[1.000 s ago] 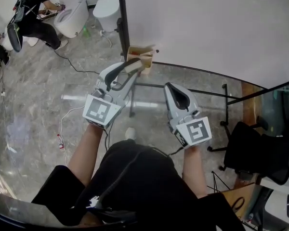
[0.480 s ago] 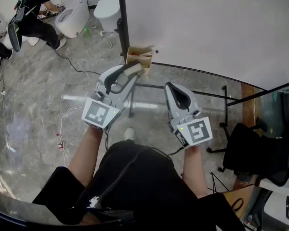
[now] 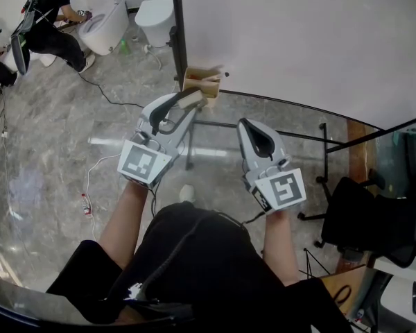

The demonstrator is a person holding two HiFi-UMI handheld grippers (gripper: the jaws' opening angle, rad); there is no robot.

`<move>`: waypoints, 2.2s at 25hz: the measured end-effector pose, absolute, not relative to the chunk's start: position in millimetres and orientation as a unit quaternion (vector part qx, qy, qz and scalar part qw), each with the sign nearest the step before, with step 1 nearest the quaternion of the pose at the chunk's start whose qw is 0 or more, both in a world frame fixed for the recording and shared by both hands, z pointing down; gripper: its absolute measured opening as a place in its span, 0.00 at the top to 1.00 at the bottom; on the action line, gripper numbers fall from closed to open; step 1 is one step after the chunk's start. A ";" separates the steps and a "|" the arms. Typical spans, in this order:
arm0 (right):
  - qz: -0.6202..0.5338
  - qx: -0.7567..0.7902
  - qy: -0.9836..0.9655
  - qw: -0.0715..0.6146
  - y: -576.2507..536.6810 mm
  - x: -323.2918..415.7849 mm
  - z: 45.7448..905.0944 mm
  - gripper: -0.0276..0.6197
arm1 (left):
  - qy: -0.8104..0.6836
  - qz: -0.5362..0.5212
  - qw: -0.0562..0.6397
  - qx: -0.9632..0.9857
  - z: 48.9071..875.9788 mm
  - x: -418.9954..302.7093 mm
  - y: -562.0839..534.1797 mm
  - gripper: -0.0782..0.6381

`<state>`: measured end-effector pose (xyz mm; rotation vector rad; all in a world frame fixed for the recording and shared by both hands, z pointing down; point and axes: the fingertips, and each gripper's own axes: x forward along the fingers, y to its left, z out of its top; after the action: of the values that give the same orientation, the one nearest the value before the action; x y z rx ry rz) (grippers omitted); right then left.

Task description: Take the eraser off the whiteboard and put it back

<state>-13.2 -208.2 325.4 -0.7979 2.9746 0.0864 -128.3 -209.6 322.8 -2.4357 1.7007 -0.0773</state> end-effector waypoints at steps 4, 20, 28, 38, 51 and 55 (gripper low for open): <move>0.027 -0.261 0.965 0.027 -208.6 -14.3 326.8 0.94 | 0.568 -0.030 0.082 -0.818 325.6 -129.7 -210.5 0.66; 0.028 -0.276 0.961 0.020 -203.0 -22.3 326.7 0.94 | 0.547 -0.052 0.089 -0.831 332.5 -137.5 -219.5 0.66; 0.025 -0.303 0.952 0.016 -211.8 -20.0 330.1 0.94 | 0.523 -0.077 0.086 -0.844 352.5 -140.9 -243.3 0.66; 0.017 -0.343 0.939 0.011 -229.4 -22.0 335.8 0.94 | 0.465 -0.127 0.113 -0.869 380.5 -141.7 -280.0 0.65; 0.007 -0.384 0.923 0.006 -239.6 -18.2 344.2 0.94 | 0.418 -0.174 0.122 -0.883 415.5 -136.2 -309.5 0.65; 0.006 -0.396 0.918 0.003 -241.2 -18.5 346.1 0.94 | 0.405 -0.184 0.122 -0.887 426.5 -134.8 -314.3 0.65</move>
<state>-18.5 -241.2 346.1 -1.2410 2.8804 0.0192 -134.8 -314.3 426.5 -2.5895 1.1817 -0.5365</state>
